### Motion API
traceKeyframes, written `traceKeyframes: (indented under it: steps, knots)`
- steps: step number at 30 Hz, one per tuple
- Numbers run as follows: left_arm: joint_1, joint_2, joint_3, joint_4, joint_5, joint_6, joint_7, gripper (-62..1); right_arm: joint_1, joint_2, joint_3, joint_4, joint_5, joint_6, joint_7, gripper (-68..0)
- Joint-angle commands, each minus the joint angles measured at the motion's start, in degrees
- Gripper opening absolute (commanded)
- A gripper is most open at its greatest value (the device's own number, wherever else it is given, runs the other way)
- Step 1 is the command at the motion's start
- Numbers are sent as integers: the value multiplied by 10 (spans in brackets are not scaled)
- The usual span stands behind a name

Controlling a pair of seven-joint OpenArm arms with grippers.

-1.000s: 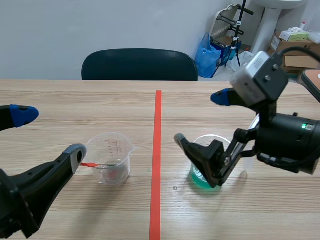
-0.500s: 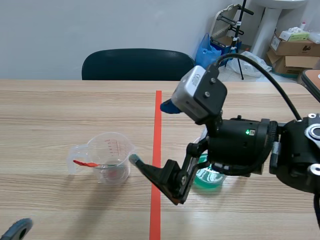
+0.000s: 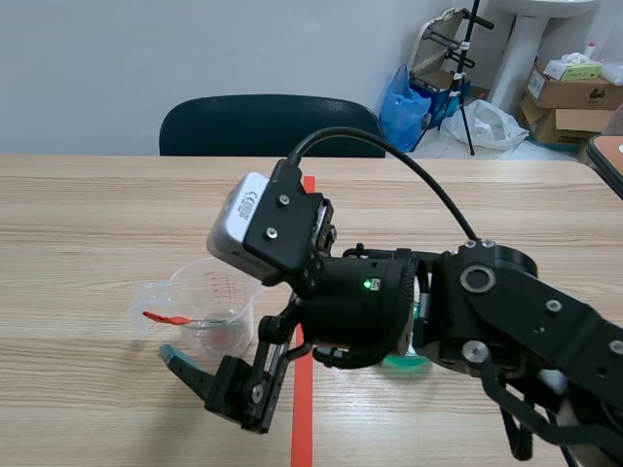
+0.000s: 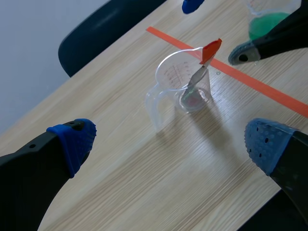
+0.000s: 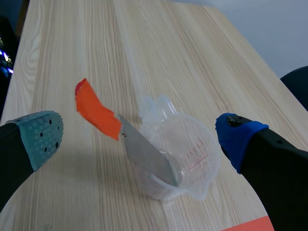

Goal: Do the redox reaction experiment

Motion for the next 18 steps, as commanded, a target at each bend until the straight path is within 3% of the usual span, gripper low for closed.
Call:
traceKeyframes:
  steps: [1, 5, 8, 12, 18]
  knots:
    - [1, 7, -4, 7, 7, 2, -10, 14, 17, -9, -2, -3, -8, -2, 10, 4]
    - [1, 10, -13, 7, 32, 0, -11, 14, 26, -21, -6, -16, -19, -26, 12, 4]
    - [1, 10, -14, 7, 32, -1, 8, 14, 30, -21, -6, -16, -19, -28, 24, -12]
    - [1, 10, -14, 7, 32, -7, 19, 14, 31, -19, -6, -16, -19, -28, 35, -187]
    - [1, 10, -13, 7, 14, -34, 17, 14, 31, -19, -6, -16, -19, -28, 43, -360]
